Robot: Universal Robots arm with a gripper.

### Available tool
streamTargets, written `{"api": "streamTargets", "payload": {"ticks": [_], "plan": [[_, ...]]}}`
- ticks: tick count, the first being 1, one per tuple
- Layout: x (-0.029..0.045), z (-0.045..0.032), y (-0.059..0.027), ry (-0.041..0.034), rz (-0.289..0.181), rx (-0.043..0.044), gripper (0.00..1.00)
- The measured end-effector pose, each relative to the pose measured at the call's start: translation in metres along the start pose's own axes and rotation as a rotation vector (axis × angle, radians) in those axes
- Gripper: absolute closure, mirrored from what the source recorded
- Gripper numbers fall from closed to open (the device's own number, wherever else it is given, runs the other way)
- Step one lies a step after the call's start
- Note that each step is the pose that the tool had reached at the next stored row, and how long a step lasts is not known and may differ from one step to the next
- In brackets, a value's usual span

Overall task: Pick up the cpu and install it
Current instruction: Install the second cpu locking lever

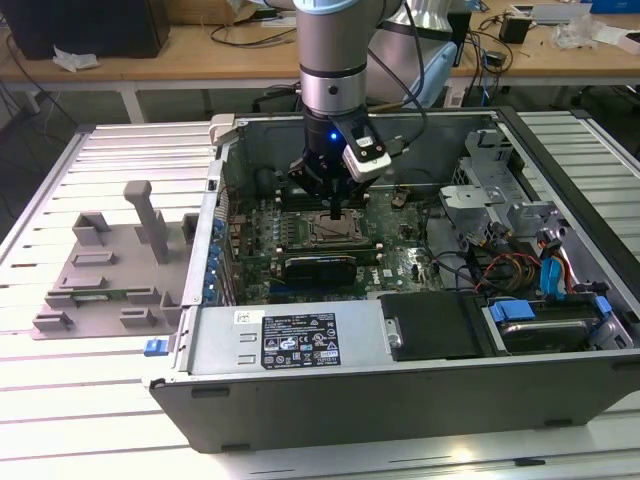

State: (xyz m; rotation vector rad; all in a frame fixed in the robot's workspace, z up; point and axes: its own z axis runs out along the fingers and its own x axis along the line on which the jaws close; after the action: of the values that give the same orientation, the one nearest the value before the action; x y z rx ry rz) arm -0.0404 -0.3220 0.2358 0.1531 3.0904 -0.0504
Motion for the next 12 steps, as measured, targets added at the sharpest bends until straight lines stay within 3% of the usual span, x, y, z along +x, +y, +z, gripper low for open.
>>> {"api": "streamTargets", "payload": {"ticks": [5,12], "plan": [[0.0000,-0.0002,-0.0005,0.0002,0.000,0.0004,0.89],[-0.0012,0.0003,-0.0121,0.0001,0.000,0.0001,0.89]]}}
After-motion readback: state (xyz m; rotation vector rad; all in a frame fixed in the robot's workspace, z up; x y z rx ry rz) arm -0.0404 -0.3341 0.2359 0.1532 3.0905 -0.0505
